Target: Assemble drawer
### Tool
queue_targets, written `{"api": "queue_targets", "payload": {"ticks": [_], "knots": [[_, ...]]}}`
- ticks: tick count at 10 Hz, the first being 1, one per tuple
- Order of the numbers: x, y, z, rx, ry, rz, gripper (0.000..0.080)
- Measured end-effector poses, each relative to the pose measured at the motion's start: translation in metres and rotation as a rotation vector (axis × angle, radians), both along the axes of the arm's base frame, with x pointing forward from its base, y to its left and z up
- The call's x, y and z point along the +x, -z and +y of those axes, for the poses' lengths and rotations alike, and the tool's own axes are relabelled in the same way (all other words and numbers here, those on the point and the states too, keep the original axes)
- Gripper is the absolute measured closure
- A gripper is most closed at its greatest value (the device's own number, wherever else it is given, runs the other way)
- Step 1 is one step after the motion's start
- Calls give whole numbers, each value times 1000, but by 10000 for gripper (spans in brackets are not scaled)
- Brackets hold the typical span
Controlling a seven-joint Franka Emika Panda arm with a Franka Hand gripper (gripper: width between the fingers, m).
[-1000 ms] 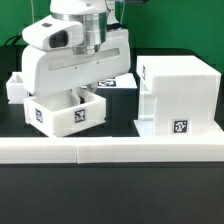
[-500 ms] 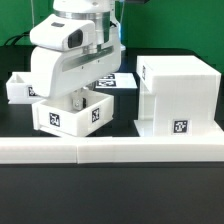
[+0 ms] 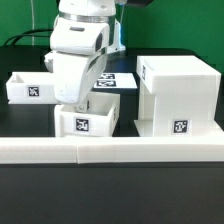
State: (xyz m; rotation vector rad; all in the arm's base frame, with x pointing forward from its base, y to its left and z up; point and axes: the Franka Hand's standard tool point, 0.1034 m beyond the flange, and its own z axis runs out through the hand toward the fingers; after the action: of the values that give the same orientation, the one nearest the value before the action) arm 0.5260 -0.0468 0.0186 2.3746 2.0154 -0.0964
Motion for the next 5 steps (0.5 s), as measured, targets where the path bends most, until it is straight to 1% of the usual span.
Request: {"api": "queue_targets", "payload": {"ticks": [2, 3, 5], "knots": [[-1, 1, -1, -1, -59, 6, 757], [0, 2, 5, 2, -60, 6, 757], [8, 2, 20, 12, -72, -3, 757]]}}
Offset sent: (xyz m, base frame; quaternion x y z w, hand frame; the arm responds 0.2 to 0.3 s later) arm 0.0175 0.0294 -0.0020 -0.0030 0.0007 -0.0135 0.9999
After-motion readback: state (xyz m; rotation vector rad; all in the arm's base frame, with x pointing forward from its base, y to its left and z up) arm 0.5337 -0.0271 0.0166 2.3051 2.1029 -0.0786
